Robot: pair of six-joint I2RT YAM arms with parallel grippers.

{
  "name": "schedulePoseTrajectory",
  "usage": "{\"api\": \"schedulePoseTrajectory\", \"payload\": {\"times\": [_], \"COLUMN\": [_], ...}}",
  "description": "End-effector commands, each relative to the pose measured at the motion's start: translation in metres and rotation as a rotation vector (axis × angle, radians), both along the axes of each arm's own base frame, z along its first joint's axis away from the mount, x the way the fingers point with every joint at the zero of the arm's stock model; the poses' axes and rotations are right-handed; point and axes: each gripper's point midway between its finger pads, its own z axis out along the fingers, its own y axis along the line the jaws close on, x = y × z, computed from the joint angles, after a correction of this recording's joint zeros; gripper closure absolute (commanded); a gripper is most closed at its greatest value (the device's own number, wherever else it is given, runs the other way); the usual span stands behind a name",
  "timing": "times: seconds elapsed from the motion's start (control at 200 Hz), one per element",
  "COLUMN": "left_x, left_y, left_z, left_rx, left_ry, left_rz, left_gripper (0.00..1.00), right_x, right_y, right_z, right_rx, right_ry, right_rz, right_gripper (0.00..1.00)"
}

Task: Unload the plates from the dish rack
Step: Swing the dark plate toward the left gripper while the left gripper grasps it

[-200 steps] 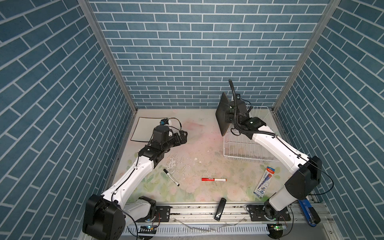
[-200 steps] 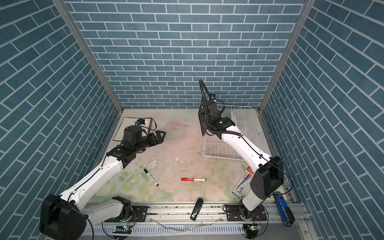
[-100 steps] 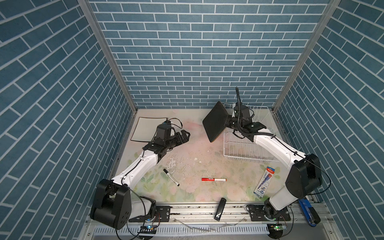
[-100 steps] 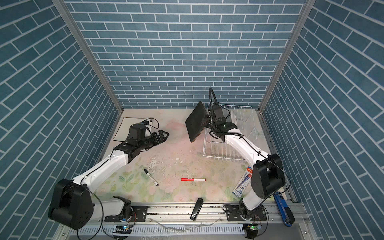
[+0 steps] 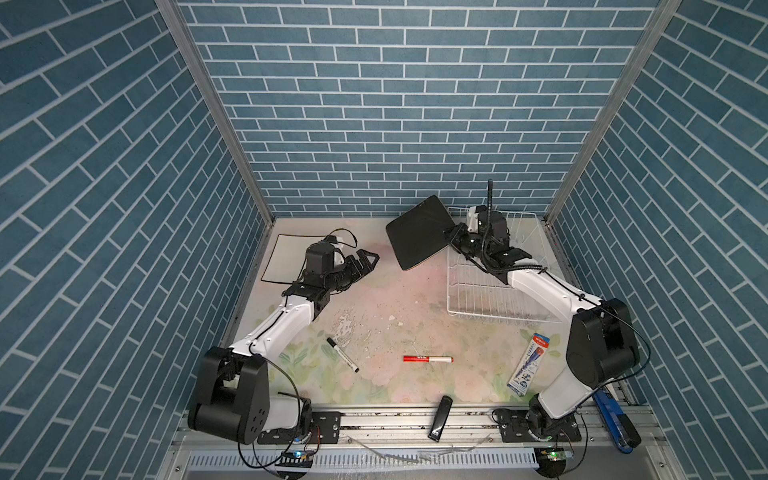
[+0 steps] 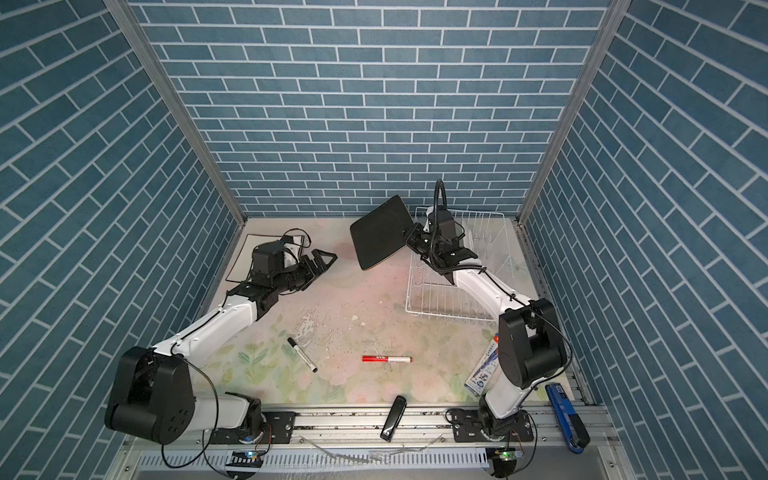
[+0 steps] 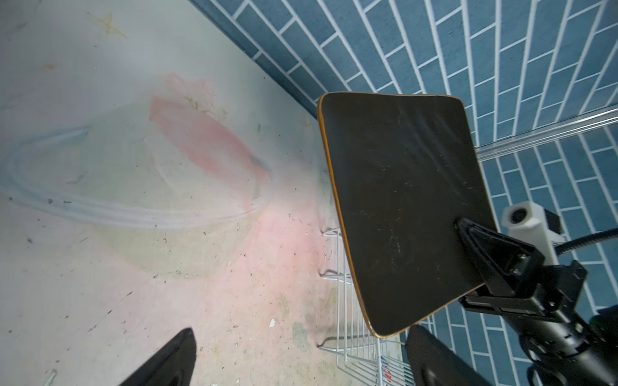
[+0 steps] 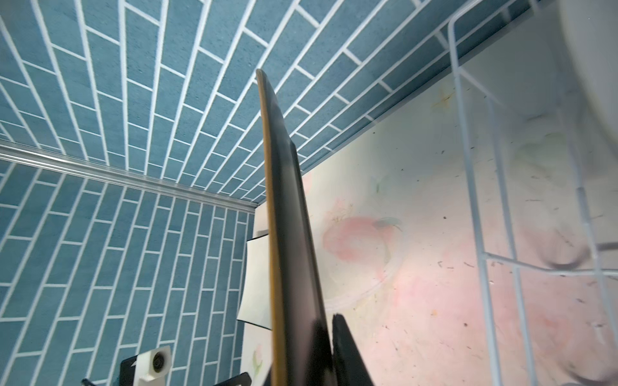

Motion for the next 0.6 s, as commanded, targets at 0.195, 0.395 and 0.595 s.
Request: {"api": "schedulePoseTrajectory", "payload": {"times": [0.195, 0.395, 0.595], "left_x": [0.014, 0.015, 0.016], "left_y": [-0.01, -0.013, -0.016], "left_z": [0.024, 0.029, 0.035], "left_rx": [-0.18, -0.209, -0.269], "left_ry": [-0.087, -0.122, -0.148], "left_rz": [-0.041, -0.063, -0.07], "left_gripper": [0.02, 0.07, 0.17], "right_x": [-0.02, -0.041, -0.047], "right_y": [0.031, 0.049, 0.057], "right_z": [0.073, 0.082, 0.084], "right_rx": [0.333, 0.351, 0.393], "right_ry": [-0.103, -0.11, -0.119], "right_rz": [0.156, 0.233, 0.26], "right_gripper": [1.0, 1.0, 1.0]}}
